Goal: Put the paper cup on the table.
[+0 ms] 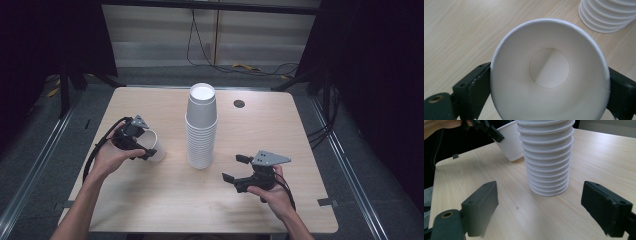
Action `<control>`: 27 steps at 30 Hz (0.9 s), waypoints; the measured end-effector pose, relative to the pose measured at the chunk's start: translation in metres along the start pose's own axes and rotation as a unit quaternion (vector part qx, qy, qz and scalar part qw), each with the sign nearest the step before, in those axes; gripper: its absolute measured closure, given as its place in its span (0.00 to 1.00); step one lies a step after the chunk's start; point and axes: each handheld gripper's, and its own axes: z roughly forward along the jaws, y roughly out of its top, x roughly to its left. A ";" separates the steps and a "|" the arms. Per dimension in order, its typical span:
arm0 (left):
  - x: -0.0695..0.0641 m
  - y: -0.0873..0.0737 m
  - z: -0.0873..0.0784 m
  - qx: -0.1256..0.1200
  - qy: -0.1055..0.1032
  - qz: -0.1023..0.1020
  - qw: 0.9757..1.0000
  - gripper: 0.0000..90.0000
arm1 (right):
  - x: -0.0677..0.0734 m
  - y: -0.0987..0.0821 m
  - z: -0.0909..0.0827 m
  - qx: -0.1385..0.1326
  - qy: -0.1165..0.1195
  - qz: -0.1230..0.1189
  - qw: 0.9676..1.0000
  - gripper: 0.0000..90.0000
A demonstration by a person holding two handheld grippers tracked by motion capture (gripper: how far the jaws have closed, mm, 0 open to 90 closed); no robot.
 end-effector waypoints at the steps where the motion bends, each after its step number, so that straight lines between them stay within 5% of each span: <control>1: -0.001 0.002 0.001 0.001 -0.002 0.001 1.000 0.09 | 0.000 0.000 0.001 0.000 0.001 0.000 1.000 0.16; 6: -0.006 0.012 0.007 0.016 0.010 0.008 1.000 0.08 | 0.000 0.000 0.000 0.003 0.002 0.002 1.000 0.16; 11: -0.008 0.013 0.014 0.003 0.019 0.009 1.000 0.06 | -0.002 0.000 -0.001 0.001 0.001 0.001 1.000 0.16; 27: -0.007 0.002 0.030 -0.010 -0.003 -0.009 1.000 0.07 | -0.001 0.000 -0.001 0.002 0.002 0.003 1.000 0.15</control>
